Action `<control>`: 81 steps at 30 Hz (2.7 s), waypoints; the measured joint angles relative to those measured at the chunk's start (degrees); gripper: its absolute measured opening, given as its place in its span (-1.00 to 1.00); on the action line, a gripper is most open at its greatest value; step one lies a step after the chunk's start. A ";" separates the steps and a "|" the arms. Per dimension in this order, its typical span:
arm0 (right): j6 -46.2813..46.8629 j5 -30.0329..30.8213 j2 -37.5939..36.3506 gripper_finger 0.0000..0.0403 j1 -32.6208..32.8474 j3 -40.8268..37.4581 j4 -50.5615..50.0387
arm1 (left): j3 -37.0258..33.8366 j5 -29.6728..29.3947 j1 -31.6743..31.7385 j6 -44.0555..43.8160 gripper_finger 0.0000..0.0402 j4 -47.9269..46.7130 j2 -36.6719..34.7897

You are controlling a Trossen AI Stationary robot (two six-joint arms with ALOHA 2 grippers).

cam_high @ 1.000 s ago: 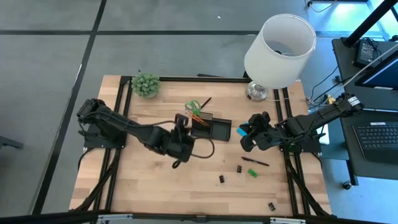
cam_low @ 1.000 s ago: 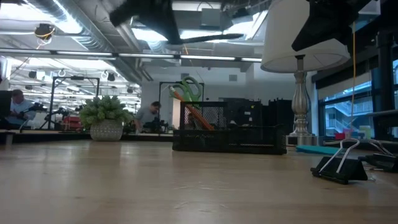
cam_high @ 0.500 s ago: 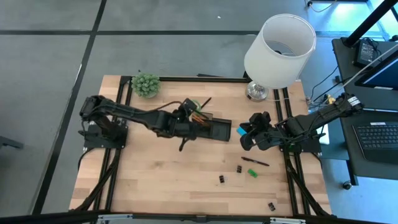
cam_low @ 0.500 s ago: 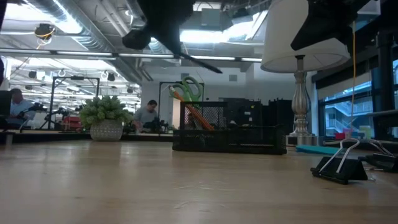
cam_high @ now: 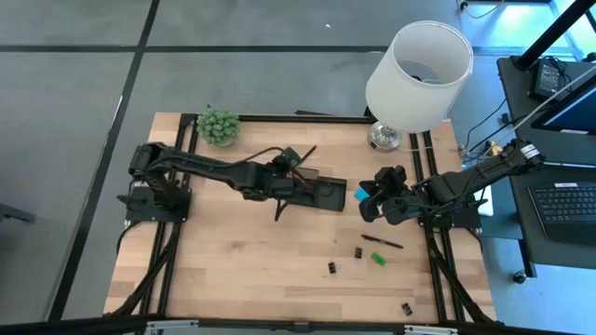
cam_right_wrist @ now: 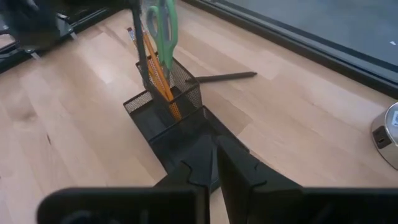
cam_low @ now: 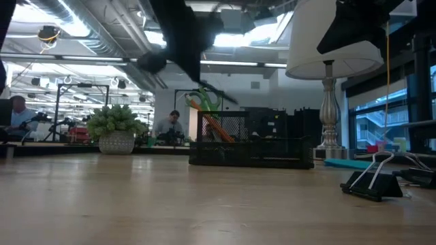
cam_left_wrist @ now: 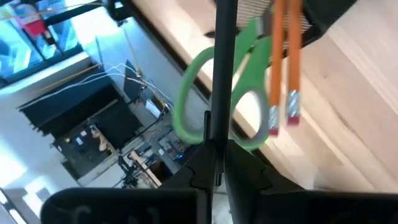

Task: Pick and place office supplies into organizer
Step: Put the bottom left black pen into the black organizer, then put the top black pen into the black organizer

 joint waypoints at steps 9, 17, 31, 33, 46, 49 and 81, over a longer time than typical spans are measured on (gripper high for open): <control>0.22 -0.02 0.00 -0.86 0.00 0.00 -0.02 | 0.00 -1.26 1.77 -3.39 -0.92 0.84 4.02; 0.22 -0.04 0.00 -0.86 0.00 -0.02 -0.02 | 0.00 -0.94 3.17 -4.40 -0.99 1.06 4.00; 0.20 -0.05 0.00 -0.86 0.00 0.00 -0.02 | 0.00 1.53 3.77 -6.33 -0.99 1.40 3.97; 0.21 -0.07 0.00 -0.86 0.00 0.00 -0.02 | 0.00 2.07 3.77 -6.50 -0.99 1.44 3.97; 0.22 -0.09 0.00 -0.86 0.00 0.00 -0.05 | 4.52 2.38 4.26 -13.15 -0.99 -4.37 0.23; 0.22 -0.09 0.00 -0.86 0.00 0.00 -0.04 | 8.01 14.71 5.96 -21.45 -0.99 -6.77 -2.74; -6.45 -7.81 -0.02 -0.86 -11.52 -0.02 5.44 | -3.27 64.05 41.17 -39.40 -0.49 10.88 -15.46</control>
